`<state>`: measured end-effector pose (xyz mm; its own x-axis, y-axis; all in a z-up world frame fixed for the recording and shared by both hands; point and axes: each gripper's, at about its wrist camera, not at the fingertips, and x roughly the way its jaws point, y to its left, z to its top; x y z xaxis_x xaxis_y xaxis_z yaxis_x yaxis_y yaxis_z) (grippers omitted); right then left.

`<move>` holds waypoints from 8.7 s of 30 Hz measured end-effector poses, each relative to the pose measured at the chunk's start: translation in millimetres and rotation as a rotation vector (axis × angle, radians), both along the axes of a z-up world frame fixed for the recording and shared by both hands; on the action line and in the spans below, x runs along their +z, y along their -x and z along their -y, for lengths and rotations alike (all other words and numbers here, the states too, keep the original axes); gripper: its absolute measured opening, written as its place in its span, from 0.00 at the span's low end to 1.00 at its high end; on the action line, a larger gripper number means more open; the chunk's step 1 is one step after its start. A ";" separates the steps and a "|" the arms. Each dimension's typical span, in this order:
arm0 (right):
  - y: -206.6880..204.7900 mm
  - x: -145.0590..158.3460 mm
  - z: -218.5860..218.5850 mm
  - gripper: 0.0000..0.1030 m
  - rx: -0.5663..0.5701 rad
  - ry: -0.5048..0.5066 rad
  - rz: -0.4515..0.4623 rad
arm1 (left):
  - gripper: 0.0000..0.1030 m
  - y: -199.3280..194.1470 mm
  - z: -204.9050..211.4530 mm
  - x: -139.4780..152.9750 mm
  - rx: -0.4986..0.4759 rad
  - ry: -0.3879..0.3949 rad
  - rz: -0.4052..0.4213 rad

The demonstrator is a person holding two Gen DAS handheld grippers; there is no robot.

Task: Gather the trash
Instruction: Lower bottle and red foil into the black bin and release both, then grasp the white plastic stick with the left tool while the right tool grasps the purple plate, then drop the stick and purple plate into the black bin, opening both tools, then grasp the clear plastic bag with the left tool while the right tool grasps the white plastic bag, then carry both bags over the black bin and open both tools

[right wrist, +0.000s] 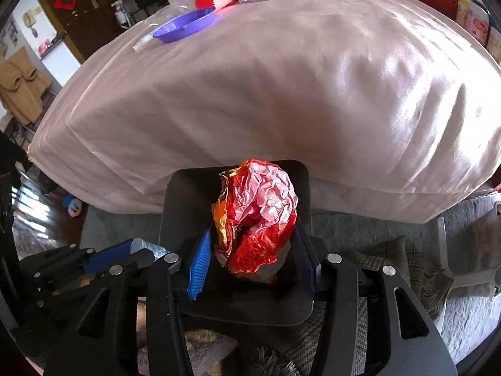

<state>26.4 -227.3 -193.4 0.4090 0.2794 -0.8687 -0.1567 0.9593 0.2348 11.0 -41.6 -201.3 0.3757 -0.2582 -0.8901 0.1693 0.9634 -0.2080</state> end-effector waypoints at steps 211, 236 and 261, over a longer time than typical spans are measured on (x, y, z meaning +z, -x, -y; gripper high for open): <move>-194.6 73.3 -73.1 0.26 0.095 -0.074 0.192 | 0.86 -178.1 -72.2 101.2 -0.002 -0.114 0.265; -183.5 95.2 -41.7 0.07 0.079 -0.058 0.266 | 0.52 -267.9 -35.1 84.2 -0.112 -0.049 0.226; -45.0 153.9 -10.3 0.07 0.096 -0.053 0.395 | 0.45 -50.4 -41.5 197.5 -0.042 -0.055 0.431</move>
<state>71.5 -217.1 -39.5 0.6780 0.3726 -0.6336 -0.3328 0.9242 0.1874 61.4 -0.1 -3.8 0.7063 -0.2377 -0.6669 0.2685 0.9615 -0.0583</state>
